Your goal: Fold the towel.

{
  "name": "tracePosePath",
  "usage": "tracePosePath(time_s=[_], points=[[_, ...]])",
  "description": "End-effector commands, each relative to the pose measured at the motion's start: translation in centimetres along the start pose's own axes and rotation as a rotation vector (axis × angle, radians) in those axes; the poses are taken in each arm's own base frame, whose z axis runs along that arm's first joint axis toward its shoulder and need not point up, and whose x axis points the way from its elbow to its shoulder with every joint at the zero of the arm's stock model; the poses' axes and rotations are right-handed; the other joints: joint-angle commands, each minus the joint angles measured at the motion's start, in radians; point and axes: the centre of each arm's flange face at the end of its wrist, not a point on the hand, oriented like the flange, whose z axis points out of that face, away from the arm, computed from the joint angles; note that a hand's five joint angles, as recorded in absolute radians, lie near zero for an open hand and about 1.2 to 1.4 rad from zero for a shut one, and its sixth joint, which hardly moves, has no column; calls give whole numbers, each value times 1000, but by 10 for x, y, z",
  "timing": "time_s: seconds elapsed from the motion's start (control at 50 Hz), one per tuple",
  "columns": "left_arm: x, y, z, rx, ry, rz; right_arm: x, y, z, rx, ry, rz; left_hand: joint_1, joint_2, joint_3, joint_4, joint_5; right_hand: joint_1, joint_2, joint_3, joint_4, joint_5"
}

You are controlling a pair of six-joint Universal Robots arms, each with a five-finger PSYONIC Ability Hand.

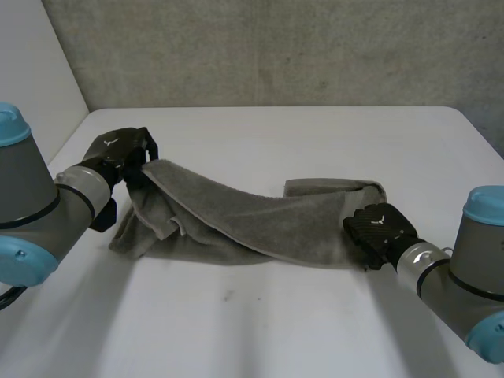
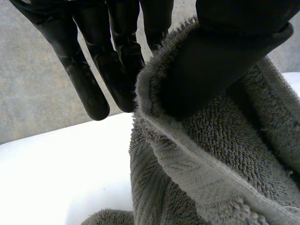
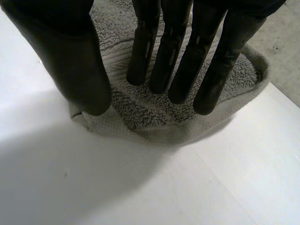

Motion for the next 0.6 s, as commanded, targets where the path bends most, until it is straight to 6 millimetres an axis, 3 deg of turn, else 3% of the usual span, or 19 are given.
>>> tracePosePath(time_s=[0.02, 0.1, 0.28, 0.32, 0.42, 0.6], points=[[0, 1, 0, -3, 0, 0, 1, 0, 6, 1, 0, -2, 227, 181, 179, 178, 205, 110, 117, 114, 116, 120], [0, 1, 0, -5, 0, -1, 2, 0, 7, 2, 2, -2, 227, 181, 179, 178, 205, 105, 111, 109, 111, 114], [0, 1, 0, -5, 0, -1, 3, 0, 4, -9, 6, 2, 227, 181, 179, 178, 205, -145, -138, -141, -139, -135], [0, 2, -1, -8, 0, -1, 3, 0, 2, -17, 8, 3, 227, 181, 179, 178, 205, -378, -372, -374, -372, -369], [0, 3, -1, -12, -1, -2, 5, -6, -12, -29, 4, 17, 227, 181, 179, 178, 205, -497, -490, -493, -491, -487], [0, 3, -1, -9, 1, -1, -3, 5, -18, -66, -25, 21, 227, 181, 179, 178, 205, -491, -485, -487, -485, -482]])
